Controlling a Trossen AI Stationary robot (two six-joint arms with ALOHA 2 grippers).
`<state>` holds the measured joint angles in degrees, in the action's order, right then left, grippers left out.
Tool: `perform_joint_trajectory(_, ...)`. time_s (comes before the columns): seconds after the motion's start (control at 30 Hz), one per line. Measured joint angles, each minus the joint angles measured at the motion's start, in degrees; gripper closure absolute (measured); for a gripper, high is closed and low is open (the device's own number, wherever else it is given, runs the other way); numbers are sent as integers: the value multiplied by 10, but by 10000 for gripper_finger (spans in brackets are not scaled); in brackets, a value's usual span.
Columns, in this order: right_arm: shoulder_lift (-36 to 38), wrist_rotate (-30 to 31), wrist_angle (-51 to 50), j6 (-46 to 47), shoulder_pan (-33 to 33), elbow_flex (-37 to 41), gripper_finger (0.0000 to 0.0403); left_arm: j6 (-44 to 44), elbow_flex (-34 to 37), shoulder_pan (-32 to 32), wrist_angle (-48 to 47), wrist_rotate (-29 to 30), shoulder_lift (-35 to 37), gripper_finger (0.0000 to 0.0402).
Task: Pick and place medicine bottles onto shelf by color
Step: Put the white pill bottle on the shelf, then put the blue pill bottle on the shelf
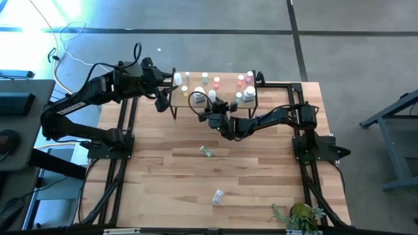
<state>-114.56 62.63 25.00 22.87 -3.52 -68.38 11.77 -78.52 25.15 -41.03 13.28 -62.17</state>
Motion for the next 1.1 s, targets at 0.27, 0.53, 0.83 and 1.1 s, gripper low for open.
perform_joint_trajectory(0.27, 13, 25, -17, 7, 14, 1, 199, 0, 0, 0, -2, 0, 0, 198)
perform_joint_trajectory(0.53, 16, 31, -35, 28, 36, 1, 198, 0, 0, 0, -1, 0, 0, 198)
perform_joint_trajectory(0.83, 51, 32, -49, 34, 98, 0, 198, 0, 0, 0, -13, 0, 0, 198)
perform_joint_trajectory(1.1, 105, -17, -94, 55, 147, 0, 198, -11, 0, 0, -35, -40, 0, 198)
